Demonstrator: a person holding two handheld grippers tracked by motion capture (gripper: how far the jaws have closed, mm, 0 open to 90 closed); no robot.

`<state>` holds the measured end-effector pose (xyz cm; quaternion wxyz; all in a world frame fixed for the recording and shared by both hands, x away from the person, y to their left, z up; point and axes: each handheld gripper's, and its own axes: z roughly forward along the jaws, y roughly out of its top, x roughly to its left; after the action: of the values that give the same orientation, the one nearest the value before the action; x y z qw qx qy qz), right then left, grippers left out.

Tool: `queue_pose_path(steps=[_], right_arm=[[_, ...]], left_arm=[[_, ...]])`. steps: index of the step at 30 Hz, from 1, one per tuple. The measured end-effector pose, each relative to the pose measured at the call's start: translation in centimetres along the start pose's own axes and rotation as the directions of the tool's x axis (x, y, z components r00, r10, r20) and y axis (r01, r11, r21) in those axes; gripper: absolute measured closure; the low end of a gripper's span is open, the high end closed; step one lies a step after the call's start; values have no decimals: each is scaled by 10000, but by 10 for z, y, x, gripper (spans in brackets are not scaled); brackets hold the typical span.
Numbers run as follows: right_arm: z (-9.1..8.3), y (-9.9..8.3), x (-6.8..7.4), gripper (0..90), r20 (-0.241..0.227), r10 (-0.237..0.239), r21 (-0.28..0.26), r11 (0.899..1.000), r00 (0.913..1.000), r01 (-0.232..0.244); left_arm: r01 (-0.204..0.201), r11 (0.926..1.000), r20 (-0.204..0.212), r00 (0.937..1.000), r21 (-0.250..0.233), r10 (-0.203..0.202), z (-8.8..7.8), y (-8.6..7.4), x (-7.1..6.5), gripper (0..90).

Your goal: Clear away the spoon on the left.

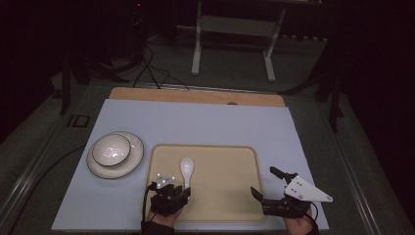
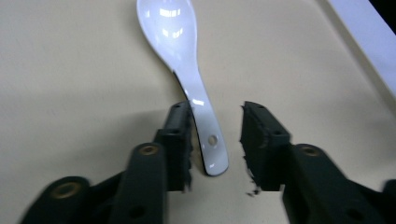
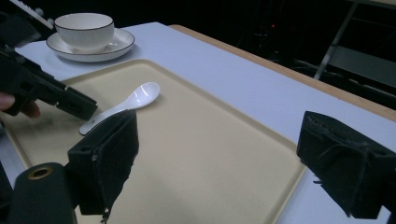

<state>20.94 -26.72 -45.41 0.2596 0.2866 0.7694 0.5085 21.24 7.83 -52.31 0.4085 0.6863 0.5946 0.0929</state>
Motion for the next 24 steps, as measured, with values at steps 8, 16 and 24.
queue_pose_path(steps=[8, 16, 24], right_arm=[[0, 0, -1, 129, 42, 15, 4, 10000, 10000, -15], [0, -1, -1, 129, 54, 2, 18, 10000, 10000, -2], [0, -1, -2, 129, -6, 27, 11, 10000, 10000, -27]], left_arm=[[-978, 9948, 674, 9928, -281, 995, -12, 14, -7, 323], [-1379, 9891, 1147, 9831, -513, 1430, -16, 22, -8, 120], [-2154, 9740, 1393, 9647, -703, 2234, -18, 35, -6, 14]])
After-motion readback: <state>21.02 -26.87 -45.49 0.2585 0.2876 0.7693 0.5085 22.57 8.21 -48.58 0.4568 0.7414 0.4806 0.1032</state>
